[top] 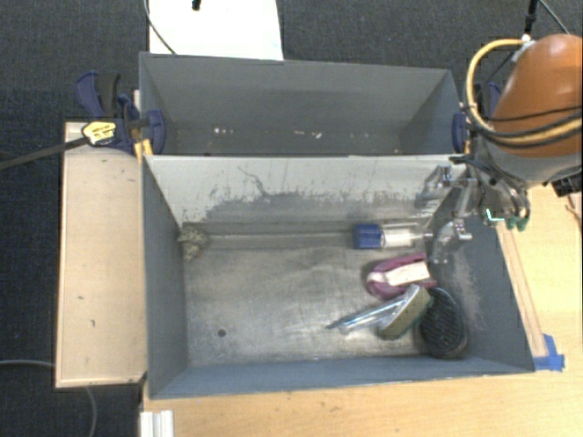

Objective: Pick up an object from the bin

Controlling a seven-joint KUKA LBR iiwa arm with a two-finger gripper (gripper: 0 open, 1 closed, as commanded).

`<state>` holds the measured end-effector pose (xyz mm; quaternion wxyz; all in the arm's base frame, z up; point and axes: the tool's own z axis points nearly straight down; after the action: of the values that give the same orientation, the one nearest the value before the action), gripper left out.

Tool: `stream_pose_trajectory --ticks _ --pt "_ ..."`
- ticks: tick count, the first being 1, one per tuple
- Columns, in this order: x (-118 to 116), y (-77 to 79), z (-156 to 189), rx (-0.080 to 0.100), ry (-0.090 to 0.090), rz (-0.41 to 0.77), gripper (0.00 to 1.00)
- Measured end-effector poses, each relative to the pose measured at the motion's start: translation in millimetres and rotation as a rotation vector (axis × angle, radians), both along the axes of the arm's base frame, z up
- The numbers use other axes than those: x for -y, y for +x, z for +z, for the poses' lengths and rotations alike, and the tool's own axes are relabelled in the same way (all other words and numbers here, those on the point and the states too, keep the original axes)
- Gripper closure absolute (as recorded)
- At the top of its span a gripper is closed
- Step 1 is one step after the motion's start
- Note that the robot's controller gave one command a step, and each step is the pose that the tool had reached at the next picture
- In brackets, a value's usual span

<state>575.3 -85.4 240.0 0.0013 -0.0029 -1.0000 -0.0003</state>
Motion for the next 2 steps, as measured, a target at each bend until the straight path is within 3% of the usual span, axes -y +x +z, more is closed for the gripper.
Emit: stream_pose_trajectory --ticks 1,2 --pt "16.1 -84.5 -150.5 0.023 -0.004 0.142 0.0" --pt "15.4 -77.2 -142.9 0.044 -0.008 0.148 1.0"
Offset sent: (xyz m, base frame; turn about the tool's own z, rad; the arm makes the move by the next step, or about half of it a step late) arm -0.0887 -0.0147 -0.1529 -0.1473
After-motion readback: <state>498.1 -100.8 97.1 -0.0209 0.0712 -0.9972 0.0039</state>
